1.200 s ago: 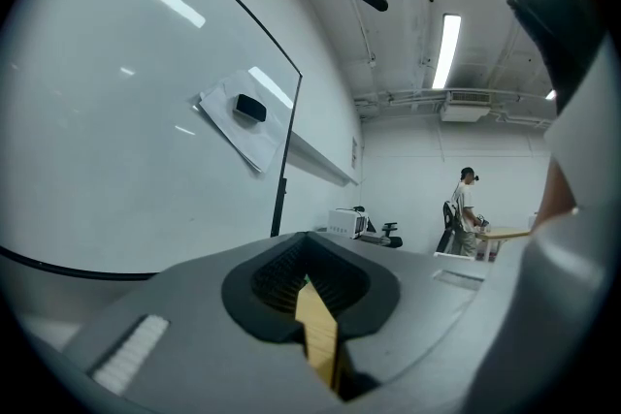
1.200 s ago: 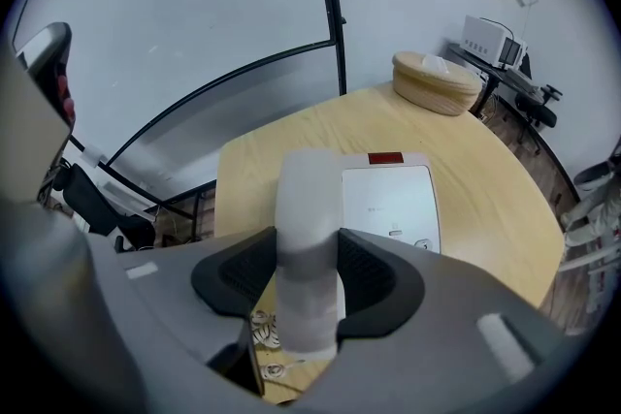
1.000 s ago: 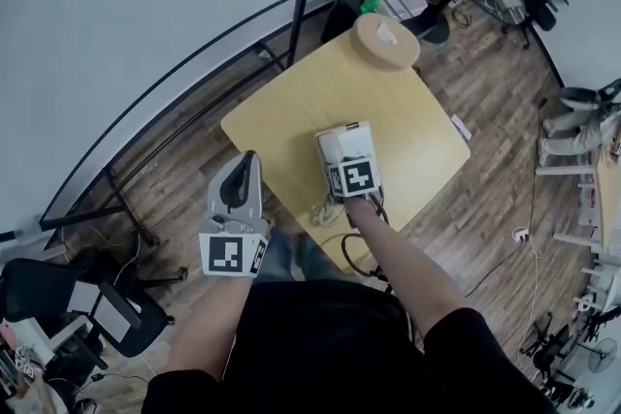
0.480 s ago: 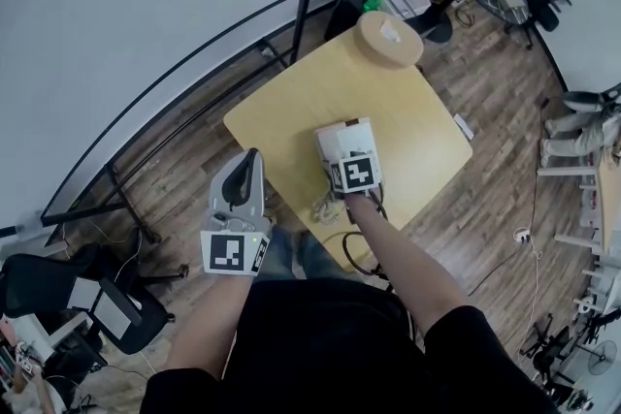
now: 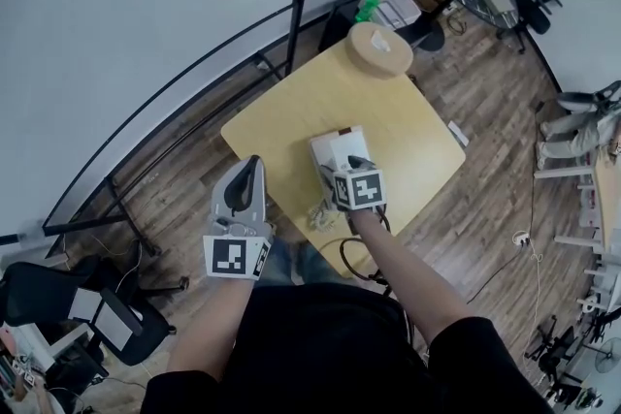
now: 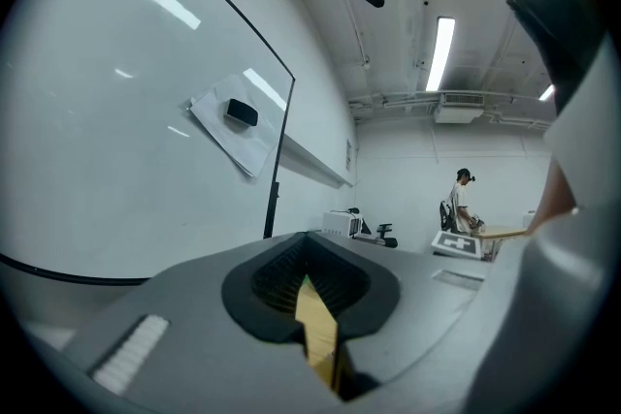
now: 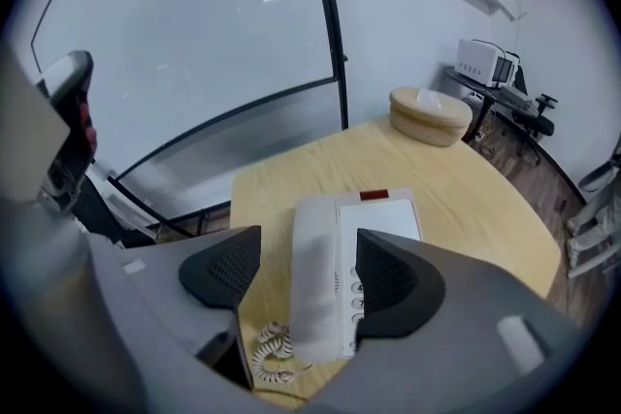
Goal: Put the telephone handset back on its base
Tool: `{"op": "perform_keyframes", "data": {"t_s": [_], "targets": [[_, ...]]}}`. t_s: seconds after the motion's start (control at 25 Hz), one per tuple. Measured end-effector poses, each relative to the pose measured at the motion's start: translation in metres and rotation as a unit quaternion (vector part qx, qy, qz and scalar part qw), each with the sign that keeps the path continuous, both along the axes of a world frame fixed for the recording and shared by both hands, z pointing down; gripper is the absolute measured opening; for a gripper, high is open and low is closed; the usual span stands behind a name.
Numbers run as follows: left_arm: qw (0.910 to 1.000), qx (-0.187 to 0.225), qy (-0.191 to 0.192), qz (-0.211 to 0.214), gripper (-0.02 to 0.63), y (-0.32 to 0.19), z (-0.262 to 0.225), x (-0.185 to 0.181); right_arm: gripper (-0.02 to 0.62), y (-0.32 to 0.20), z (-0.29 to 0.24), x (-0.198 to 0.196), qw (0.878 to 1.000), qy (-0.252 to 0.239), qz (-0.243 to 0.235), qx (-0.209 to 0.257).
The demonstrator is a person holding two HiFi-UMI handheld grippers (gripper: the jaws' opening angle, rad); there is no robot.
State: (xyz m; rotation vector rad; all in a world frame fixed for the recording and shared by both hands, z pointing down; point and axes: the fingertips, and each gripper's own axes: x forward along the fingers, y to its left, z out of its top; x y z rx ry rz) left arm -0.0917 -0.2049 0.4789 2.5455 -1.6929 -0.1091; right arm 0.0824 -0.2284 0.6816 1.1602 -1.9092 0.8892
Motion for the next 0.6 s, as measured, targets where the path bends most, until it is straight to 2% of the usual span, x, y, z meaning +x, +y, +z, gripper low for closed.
{"op": "perform_keyframes", "data": {"t_s": [0.08,0.24,0.28,0.36,0.6], "targets": [[1.0,0.003,0.0,0.003,0.0,-0.001,-0.006,0.003,0.313,-0.002,-0.028,0.002,0.999,-0.014,0.001,0.031],[0.9997,0.022,-0.003,0.013,0.0,-0.007,-0.026,0.011,0.135,-0.004,-0.091,0.009,0.993,-0.019,-0.012,0.117],[0.9995,0.026,-0.004,0.015,0.0,-0.008,-0.032,0.014,0.115,-0.005,-0.107,0.012,0.989,-0.015,-0.015,0.143],[0.9992,0.034,-0.005,0.02,0.0,-0.012,-0.042,0.019,0.043,-0.004,-0.137,0.018,0.98,-0.006,-0.017,0.2],[0.9975,0.06,-0.011,0.036,0.0,-0.02,-0.072,0.035,0.014,0.0,-0.213,0.036,0.935,0.006,0.009,0.354]]}}
